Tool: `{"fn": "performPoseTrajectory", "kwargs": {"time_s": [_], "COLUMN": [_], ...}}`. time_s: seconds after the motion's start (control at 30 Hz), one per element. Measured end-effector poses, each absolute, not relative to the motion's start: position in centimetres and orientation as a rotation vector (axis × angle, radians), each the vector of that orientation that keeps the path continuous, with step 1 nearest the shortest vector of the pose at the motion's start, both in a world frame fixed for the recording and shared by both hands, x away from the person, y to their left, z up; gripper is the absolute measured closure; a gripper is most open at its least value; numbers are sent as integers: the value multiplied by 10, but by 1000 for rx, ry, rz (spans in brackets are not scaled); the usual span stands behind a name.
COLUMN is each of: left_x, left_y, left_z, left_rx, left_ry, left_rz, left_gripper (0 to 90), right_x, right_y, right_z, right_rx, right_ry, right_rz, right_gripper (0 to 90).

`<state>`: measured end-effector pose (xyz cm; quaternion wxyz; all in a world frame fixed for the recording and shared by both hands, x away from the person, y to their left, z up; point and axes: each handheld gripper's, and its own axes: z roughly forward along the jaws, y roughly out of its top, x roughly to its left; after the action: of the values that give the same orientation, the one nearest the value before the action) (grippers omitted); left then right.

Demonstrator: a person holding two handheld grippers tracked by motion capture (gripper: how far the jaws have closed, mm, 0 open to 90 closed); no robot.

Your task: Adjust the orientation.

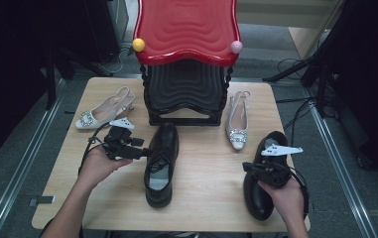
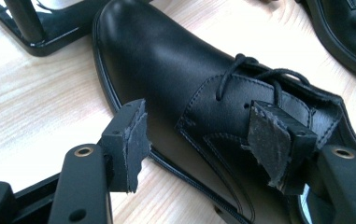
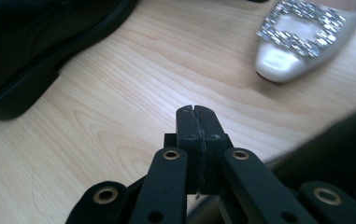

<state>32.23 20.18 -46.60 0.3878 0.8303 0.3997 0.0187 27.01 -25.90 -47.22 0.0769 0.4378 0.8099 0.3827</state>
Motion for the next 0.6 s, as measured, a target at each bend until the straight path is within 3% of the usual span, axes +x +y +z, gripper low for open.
{"fn": "performPoseTrajectory", "kwargs": {"time_s": [0.6], "left_x": [332], "left_y": [196], "left_z": [-468], "left_rx": [2122], "left_ry": [998], "left_rz": [31], "left_gripper": [381], "right_x": [231], "right_y": [-318], "right_z": [-478], "right_rx": [1390], "right_ry": [2335], "right_rz": [1121], "right_gripper": [900]}}
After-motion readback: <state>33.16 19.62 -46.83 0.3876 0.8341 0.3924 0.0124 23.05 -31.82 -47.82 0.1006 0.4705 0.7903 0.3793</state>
